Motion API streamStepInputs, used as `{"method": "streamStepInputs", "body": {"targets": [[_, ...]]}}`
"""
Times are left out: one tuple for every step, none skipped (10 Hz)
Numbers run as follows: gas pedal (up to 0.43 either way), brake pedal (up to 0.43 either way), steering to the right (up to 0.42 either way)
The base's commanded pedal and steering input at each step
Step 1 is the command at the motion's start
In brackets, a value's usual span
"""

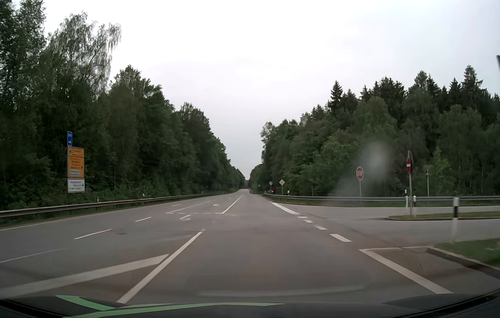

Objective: Follow the waypoints while adhering to traffic rules and regulations

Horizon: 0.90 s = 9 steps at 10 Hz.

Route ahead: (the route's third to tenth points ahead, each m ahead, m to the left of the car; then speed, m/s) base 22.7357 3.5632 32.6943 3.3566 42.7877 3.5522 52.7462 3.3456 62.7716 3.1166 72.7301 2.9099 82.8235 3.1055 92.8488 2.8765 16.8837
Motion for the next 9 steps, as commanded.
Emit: {"method": "streamStepInputs", "body": {"targets": [[0.067,0.0,-0.002],[0.067,0.0,-0.002],[0.067,0.0,-0.002],[0.067,0.0,-0.002],[0.067,0.0,-0.002],[0.067,0.0,-0.002],[0.067,0.0,-0.002],[0.067,0.0,-0.002],[0.067,0.0,-0.002]]}}
